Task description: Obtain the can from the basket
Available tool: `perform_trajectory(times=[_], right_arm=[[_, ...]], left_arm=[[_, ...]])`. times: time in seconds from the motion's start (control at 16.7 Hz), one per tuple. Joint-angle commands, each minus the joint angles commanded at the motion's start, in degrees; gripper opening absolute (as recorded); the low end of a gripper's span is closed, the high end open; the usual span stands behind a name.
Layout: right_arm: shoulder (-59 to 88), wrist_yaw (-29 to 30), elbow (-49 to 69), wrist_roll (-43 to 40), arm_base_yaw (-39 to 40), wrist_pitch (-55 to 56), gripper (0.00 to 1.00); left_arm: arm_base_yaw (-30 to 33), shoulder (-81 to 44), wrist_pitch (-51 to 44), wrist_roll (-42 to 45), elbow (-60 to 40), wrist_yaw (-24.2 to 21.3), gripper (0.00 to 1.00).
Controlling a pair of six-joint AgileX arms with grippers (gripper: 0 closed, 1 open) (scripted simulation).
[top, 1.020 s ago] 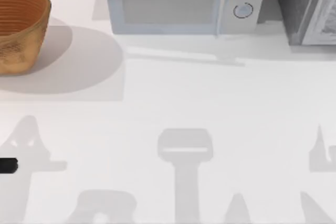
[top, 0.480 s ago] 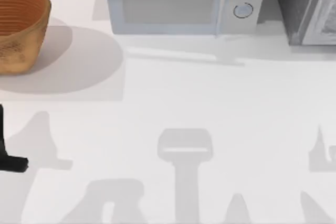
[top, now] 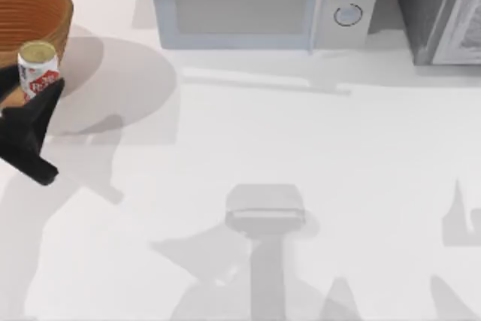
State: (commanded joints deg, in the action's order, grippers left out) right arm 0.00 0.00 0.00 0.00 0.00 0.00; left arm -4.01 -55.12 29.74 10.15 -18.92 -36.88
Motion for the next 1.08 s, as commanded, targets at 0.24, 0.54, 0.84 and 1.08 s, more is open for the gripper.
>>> perform_trajectory(times=[0.24,0.54,0.84,1.08], right_arm=[[0.0,0.0,0.0,0.0,0.0,0.0,1.00],[0.0,0.0,0.0,0.0,0.0,0.0,1.00],[0.0,0.0,0.0,0.0,0.0,0.0,1.00],[0.0,0.0,0.0,0.0,0.0,0.0,1.00]], left_arm=[[0.8,-21.9,15.3,3.5,-11.6,-15.0,0.00],[3.3,-48.9,31.9,5.1,-24.6,-31.7,0.00],[6.8,-72.2,42.2,2.7,-32.7,-44.0,0.00],[8.9,-83.0,45.6,0.1,-35.3,-49.5,0.00]])
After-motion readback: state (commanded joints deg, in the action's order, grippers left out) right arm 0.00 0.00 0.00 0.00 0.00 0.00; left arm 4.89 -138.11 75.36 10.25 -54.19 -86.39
